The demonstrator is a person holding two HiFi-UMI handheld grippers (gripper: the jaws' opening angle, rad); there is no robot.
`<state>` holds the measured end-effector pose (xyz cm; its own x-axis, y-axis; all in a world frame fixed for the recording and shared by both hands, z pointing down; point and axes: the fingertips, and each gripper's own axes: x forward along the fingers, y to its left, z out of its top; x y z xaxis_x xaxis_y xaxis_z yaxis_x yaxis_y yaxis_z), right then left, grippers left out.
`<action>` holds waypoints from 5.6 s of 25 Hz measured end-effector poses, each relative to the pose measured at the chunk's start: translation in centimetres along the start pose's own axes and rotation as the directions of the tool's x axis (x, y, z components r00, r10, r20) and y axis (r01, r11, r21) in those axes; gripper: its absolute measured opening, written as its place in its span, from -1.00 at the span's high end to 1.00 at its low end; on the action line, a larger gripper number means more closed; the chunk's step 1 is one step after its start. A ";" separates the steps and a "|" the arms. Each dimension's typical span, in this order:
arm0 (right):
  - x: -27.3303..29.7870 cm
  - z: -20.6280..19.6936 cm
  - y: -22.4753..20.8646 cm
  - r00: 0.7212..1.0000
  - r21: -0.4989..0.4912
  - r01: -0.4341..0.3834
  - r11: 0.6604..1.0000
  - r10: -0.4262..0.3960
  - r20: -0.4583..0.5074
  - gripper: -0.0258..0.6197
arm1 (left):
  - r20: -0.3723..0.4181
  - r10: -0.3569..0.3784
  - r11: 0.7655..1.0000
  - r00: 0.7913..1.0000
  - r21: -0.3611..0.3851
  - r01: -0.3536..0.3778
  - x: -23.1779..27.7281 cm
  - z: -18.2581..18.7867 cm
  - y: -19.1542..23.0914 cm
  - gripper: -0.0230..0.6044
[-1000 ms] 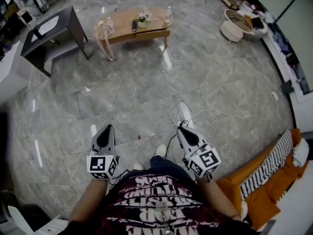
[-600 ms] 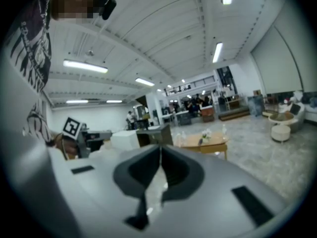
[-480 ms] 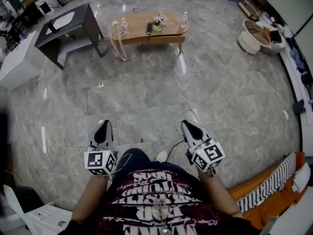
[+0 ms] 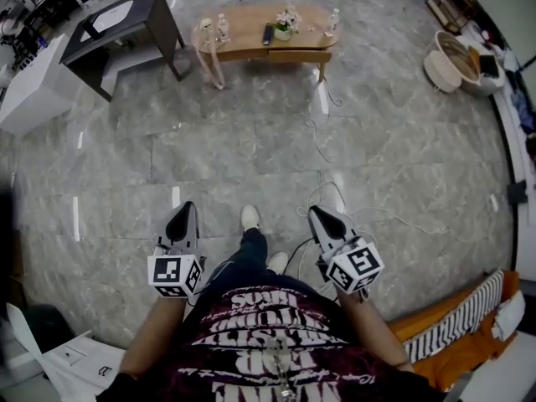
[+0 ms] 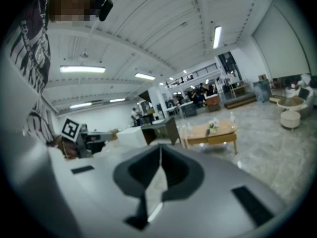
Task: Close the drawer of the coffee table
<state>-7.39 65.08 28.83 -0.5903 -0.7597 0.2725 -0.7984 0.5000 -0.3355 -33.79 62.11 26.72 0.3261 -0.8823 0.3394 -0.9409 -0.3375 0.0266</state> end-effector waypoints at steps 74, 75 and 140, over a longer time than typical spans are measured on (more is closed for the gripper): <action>22.1 22.2 -30.2 0.997 -0.161 0.018 0.987 -0.005 0.081 0.81 | 0.103 0.002 0.999 0.995 0.038 -0.006 38.4 18.3 -0.3 0.86; 22.4 22.1 -30.5 0.997 -0.171 0.026 0.985 -0.014 0.074 0.81 | 0.096 0.007 0.999 0.995 0.032 -0.010 38.6 18.1 -0.2 0.86; 43.2 34.8 -56.6 0.992 -0.123 0.124 0.985 -0.127 -0.015 0.81 | -0.030 -0.106 0.994 0.994 0.021 0.107 77.8 24.5 3.4 0.86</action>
<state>16.40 -10.47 28.18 -0.4860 -0.8109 0.3259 -0.8739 0.4491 -0.1858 -9.42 -15.67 30.22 0.4214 -0.8311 0.3630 -0.8985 -0.4369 0.0428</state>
